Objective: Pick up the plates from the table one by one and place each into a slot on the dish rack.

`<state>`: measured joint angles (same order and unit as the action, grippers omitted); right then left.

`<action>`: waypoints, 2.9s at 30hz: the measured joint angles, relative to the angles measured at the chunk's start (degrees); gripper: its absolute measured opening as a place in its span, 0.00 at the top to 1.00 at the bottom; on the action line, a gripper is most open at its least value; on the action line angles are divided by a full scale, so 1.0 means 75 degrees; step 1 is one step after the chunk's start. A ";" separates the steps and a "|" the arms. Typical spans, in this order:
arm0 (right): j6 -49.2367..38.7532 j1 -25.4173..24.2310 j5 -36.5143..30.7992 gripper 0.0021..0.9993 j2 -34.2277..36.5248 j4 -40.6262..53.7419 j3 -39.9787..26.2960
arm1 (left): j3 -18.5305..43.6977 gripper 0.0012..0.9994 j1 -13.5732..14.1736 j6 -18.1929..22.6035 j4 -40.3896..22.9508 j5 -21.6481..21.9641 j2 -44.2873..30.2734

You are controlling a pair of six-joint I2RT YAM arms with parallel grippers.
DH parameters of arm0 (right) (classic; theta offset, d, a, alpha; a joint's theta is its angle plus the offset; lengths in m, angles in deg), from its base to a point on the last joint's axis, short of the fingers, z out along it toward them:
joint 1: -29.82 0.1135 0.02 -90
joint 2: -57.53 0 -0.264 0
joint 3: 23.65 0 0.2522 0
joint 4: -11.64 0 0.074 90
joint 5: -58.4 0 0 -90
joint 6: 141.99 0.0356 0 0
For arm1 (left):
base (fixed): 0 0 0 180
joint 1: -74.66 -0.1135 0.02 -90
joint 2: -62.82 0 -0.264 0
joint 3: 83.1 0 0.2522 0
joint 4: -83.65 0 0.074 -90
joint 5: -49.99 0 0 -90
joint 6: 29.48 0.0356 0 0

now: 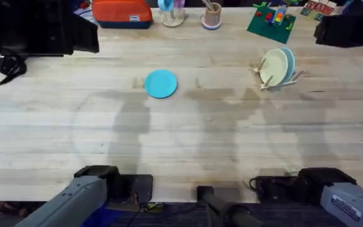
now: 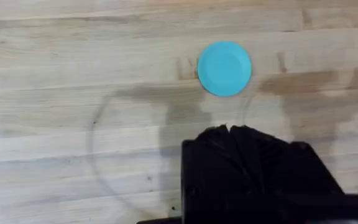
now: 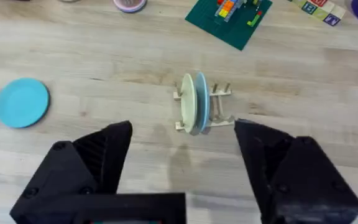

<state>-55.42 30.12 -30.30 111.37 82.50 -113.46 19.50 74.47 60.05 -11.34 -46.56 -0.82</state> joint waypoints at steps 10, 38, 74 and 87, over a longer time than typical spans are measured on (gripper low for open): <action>0.0000 0.0000 0.0000 0.01 0.0000 -0.0003 0.0000 | -0.0003 0.96 -0.0003 -0.0251 0.0014 -0.0634 0.0000; -0.0002 0.0000 0.0000 0.00 0.0000 -0.0073 0.0000 | 0.0009 0.96 -0.1405 0.1409 -0.0259 -0.4337 -0.2786; 0.0001 0.0000 0.0000 0.00 0.0001 -0.0076 0.0000 | -0.1872 0.96 -0.1411 0.2143 0.1854 -0.4902 -0.4481; 0.0001 0.0000 0.0000 0.00 0.0001 -0.0076 0.0000 | -0.1967 0.96 -0.1617 0.2122 0.2094 -0.5060 -0.5426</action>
<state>-55.41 30.12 -30.30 111.38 81.93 -113.46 4.75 62.34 75.96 4.36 -84.51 -41.52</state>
